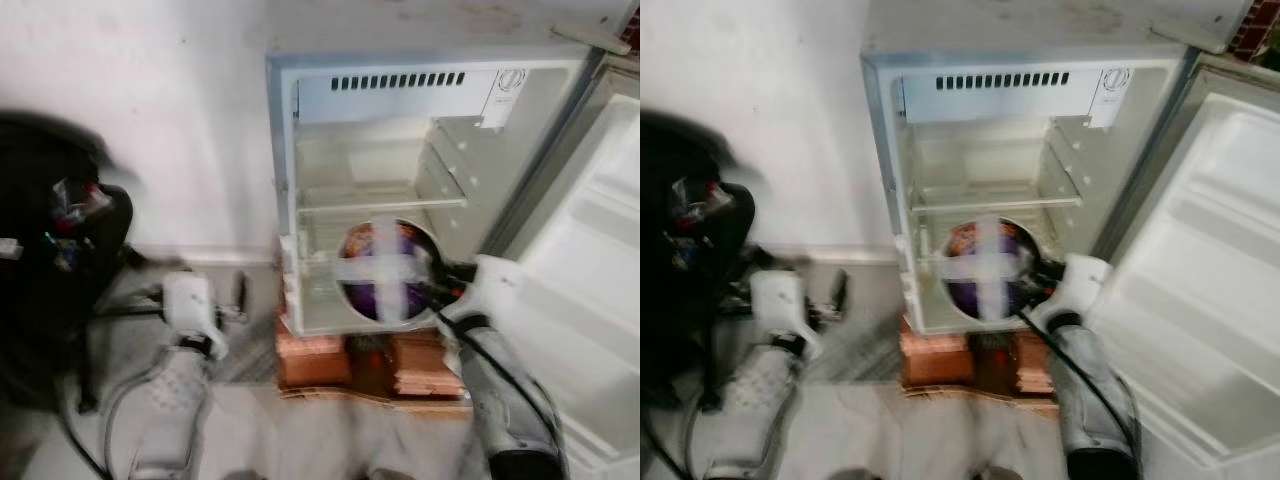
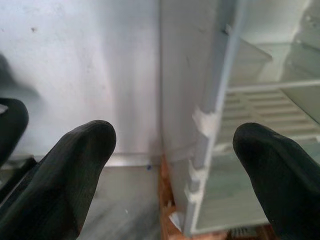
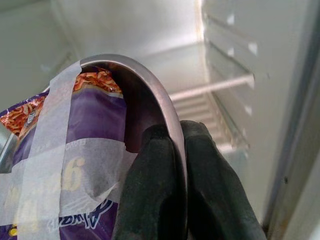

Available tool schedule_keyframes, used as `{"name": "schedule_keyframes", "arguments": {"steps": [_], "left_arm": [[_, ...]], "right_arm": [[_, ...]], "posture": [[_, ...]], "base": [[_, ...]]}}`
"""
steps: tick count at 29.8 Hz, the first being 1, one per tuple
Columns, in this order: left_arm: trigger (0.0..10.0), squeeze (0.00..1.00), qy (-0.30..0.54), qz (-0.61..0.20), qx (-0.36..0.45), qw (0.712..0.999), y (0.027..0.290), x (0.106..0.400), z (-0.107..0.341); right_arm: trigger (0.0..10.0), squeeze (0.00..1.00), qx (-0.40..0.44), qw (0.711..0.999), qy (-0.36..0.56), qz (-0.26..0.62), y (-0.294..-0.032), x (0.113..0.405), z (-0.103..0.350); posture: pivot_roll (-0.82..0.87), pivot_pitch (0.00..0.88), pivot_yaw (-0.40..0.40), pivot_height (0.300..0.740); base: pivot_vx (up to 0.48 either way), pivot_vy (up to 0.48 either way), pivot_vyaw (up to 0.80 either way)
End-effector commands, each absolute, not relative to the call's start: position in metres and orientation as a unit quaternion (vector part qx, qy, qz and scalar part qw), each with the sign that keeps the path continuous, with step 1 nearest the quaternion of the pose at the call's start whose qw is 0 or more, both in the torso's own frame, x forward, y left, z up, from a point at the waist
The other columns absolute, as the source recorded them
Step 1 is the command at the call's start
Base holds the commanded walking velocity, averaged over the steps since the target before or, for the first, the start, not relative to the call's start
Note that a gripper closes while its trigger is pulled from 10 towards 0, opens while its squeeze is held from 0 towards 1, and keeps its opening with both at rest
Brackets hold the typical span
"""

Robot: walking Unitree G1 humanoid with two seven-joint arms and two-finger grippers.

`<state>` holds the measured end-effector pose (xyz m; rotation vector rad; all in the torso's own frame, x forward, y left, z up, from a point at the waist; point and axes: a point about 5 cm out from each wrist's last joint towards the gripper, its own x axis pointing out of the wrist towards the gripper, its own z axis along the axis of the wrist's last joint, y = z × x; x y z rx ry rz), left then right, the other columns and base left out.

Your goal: Restocking fridge

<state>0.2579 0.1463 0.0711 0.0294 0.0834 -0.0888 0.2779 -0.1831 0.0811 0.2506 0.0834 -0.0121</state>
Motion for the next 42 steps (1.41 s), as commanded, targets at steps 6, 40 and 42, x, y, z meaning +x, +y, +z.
{"name": "schedule_keyframes", "arguments": {"steps": [6,40,42], "left_arm": [[10.0,0.0,0.047,-0.028,0.03,0.998,0.155,0.256,0.069],[10.0,0.0,0.138,-0.044,0.079,0.986,0.17,0.224,0.054],[10.0,0.0,0.147,-0.031,0.092,0.984,0.178,0.214,0.053]], "right_arm": [[10.0,0.0,0.128,0.991,0.028,0.008,-0.172,0.284,0.087],[10.0,0.0,0.174,0.978,0.051,-0.104,-0.188,0.326,0.079],[10.0,0.0,0.172,0.977,0.051,-0.116,-0.192,0.332,0.081]], "posture": [[0.12,0.098,-0.028,0.74],[0.25,0.173,-0.039,0.74],[0.27,0.193,-0.046,0.74]], "base": [[0.412,0.0,0.0],[0.095,0.0,0.0],[0.0,0.0,0.0]]}}
